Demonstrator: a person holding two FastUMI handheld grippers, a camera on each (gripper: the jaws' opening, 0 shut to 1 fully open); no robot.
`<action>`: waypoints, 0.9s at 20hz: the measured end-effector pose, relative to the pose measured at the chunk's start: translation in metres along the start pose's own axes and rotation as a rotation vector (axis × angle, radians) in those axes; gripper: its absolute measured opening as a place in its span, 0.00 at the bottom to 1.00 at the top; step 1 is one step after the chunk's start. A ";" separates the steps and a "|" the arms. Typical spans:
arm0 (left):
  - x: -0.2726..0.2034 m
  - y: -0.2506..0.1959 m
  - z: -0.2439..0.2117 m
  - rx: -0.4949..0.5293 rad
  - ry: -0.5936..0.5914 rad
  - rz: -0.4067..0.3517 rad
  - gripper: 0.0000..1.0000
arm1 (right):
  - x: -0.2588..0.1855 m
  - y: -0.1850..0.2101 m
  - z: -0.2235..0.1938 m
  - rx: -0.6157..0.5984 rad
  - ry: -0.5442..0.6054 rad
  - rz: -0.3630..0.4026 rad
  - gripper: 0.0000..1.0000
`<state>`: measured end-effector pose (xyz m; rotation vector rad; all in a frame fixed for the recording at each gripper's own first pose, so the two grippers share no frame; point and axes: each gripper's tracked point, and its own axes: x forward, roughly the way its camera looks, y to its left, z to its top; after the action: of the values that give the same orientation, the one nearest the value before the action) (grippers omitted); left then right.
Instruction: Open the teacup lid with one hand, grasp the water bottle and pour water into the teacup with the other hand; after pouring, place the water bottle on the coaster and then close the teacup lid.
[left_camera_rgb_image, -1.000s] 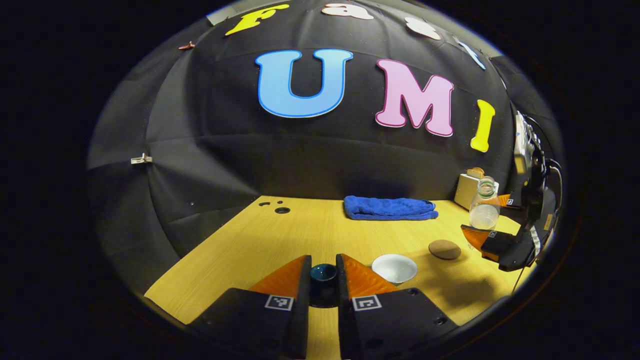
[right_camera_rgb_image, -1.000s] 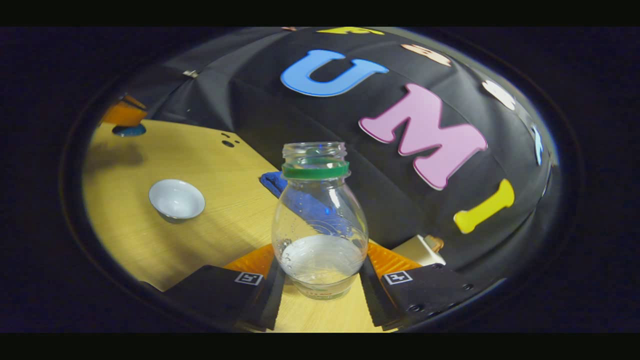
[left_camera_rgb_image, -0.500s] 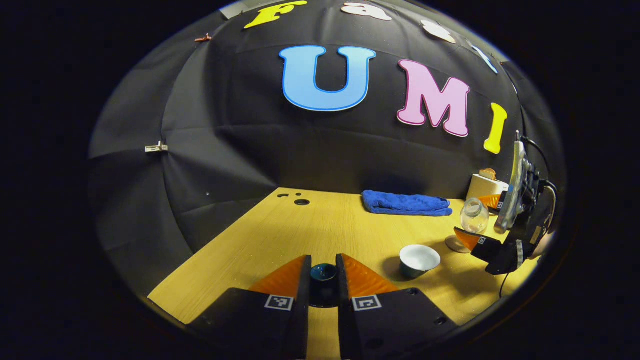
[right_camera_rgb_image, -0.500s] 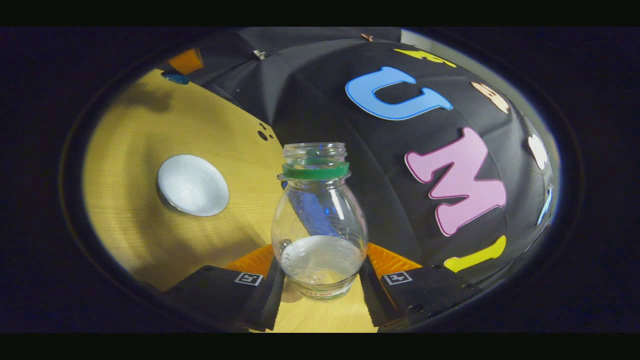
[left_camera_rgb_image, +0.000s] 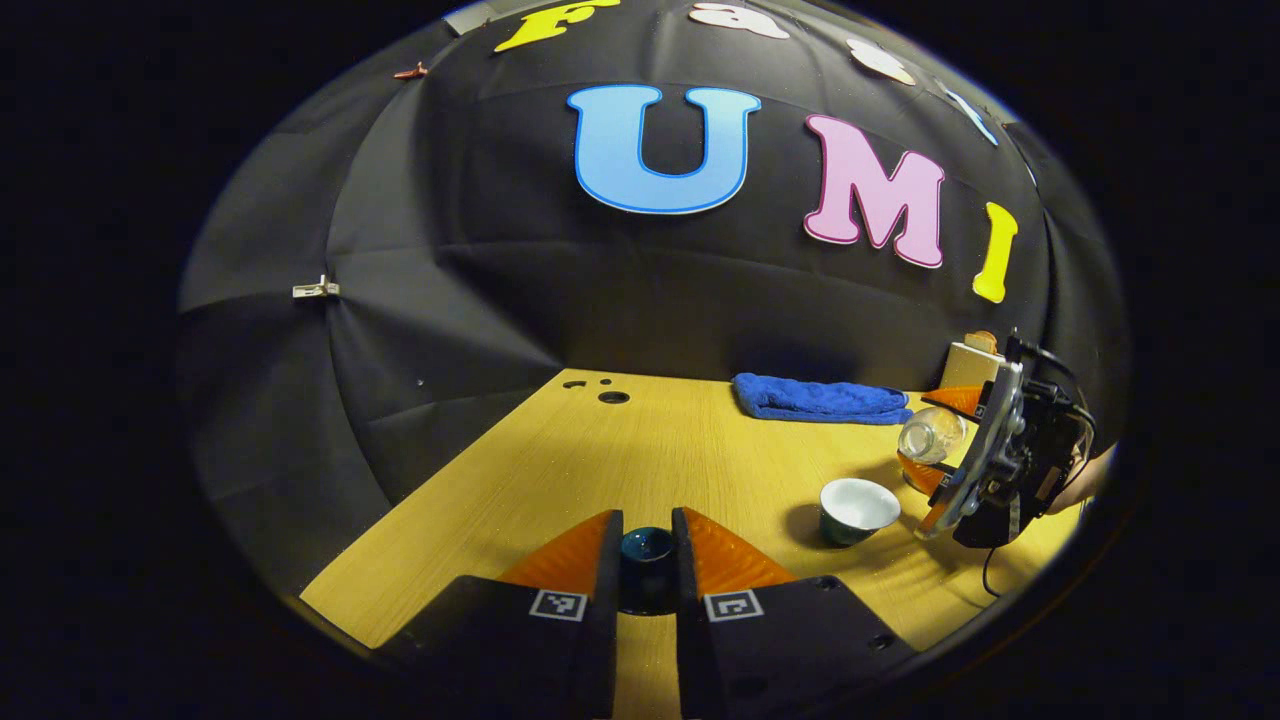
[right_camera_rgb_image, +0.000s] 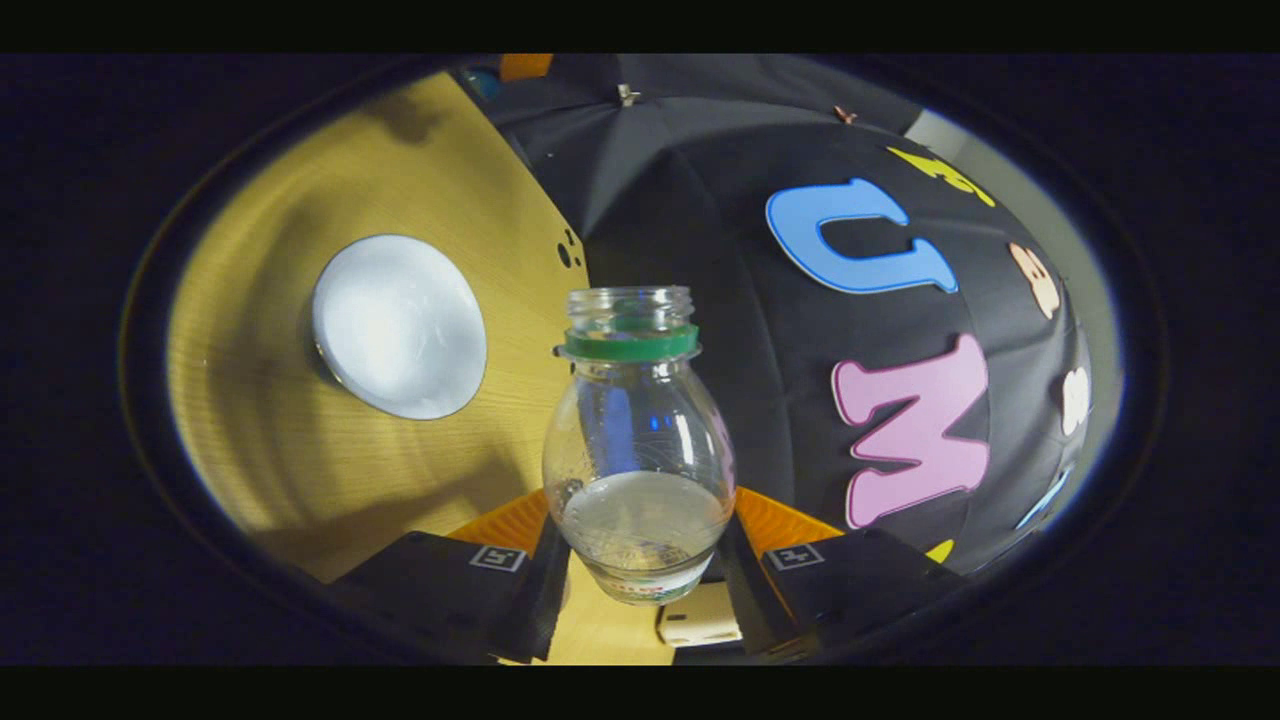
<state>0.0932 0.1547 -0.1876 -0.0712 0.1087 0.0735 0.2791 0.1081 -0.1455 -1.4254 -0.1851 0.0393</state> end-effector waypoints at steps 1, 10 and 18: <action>0.000 0.001 0.001 -0.001 0.000 0.000 0.28 | 0.003 -0.001 0.001 -0.018 -0.009 -0.003 0.71; 0.000 0.015 -0.008 -0.031 0.014 0.009 0.28 | 0.018 0.007 0.008 -0.177 -0.079 -0.006 0.71; -0.001 0.020 -0.007 -0.034 0.008 0.006 0.24 | 0.023 0.014 0.009 -0.249 -0.107 -0.001 0.67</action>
<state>0.0901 0.1741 -0.1956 -0.1052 0.1160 0.0815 0.3016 0.1222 -0.1559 -1.6725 -0.2865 0.0939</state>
